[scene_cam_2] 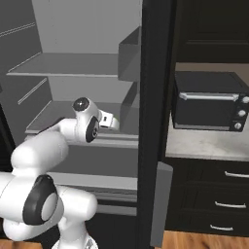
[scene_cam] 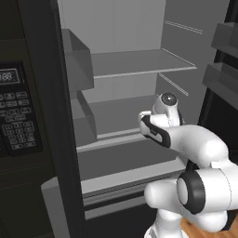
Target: Grab the limes from the fridge, place them in the blender, close the lid, and turn on the blender to create a marinade.
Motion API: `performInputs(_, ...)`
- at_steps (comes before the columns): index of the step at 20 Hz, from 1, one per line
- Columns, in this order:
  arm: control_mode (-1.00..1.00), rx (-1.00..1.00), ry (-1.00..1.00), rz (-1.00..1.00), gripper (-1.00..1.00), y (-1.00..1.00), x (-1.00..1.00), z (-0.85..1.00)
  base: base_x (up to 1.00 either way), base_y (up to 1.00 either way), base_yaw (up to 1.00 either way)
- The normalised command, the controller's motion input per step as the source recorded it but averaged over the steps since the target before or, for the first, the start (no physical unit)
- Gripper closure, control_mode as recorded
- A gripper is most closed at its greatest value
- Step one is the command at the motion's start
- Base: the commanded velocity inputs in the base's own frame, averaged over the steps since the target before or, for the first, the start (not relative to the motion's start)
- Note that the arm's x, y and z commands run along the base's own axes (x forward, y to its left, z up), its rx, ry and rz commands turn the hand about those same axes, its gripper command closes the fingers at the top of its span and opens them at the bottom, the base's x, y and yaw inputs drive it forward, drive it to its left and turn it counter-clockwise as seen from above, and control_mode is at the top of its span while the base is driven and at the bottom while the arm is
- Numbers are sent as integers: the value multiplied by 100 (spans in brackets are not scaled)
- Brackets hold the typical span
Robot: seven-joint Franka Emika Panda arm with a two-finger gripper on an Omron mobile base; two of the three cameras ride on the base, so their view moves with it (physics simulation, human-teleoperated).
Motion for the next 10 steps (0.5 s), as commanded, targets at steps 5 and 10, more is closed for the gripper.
performInputs(5,-100,0,0,0,-100,0,25,-12,0,0,0)
performInputs(10,-100,0,0,0,-100,0,26,-13,0,0,0)
